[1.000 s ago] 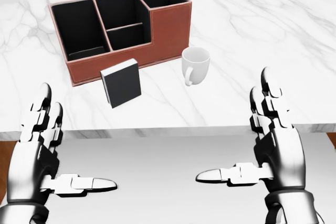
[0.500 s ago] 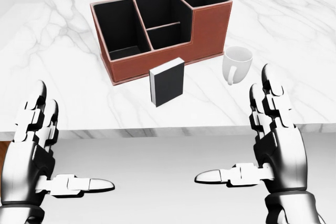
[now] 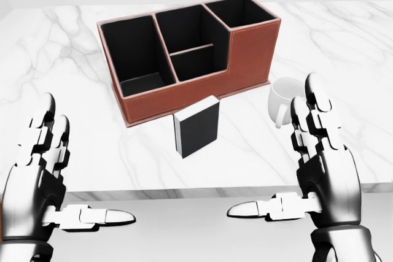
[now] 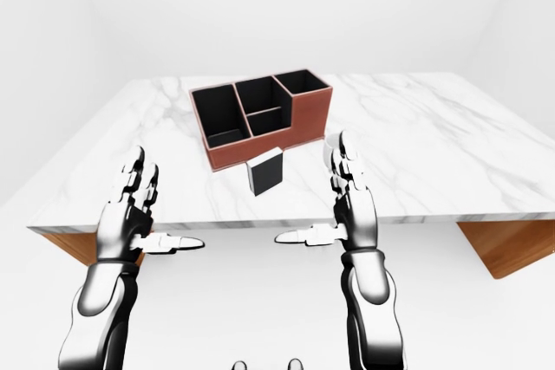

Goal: Pick up the book and place it in the front compartment of the caddy.

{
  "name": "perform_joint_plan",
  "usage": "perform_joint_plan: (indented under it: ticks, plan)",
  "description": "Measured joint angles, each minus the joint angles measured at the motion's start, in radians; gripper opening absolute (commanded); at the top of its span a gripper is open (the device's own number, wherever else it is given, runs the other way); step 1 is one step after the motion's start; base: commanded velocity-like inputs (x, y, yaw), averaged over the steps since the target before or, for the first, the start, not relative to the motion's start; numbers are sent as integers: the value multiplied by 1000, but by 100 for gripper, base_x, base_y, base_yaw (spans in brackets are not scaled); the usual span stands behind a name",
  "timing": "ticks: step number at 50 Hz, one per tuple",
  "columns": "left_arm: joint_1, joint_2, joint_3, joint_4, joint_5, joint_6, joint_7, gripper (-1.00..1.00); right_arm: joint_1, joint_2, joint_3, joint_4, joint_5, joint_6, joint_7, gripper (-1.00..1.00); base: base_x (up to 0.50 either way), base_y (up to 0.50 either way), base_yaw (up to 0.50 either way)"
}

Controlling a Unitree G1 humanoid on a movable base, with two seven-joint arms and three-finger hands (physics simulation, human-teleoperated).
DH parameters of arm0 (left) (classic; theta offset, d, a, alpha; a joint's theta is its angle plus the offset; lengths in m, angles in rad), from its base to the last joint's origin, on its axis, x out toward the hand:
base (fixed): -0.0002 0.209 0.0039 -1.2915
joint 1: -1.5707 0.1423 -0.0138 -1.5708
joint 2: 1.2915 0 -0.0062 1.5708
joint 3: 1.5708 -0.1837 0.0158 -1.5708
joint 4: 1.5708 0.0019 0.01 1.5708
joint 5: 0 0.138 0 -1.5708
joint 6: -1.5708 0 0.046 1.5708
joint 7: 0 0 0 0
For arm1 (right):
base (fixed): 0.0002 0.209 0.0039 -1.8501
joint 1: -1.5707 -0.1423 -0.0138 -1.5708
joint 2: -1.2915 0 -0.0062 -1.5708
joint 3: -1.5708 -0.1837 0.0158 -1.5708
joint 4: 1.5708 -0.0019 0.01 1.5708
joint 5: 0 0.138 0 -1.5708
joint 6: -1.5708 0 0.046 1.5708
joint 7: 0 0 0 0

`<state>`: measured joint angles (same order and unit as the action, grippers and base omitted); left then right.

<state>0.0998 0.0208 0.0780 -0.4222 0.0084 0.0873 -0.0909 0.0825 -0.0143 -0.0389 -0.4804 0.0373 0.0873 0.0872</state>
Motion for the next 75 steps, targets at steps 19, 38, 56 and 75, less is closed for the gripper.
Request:
perform_joint_plan:
  ticks: [19,38,56,75]
  plan:
    - [2,0,9,-38,-6,0,-5,100,-4,1,4,-1,-17,0,-11,100,41,0,0]
    - [7,-1,16,-59,-12,0,-7,100,7,2,7,-17,-24,0,-11,100,22,0,0]
    - [7,-2,17,-70,-14,0,-8,100,8,3,10,-19,-34,0,-12,100,28,0,0]
    - [10,-2,15,-77,-15,0,-9,100,16,2,10,-34,-26,0,1,100,35,0,0]
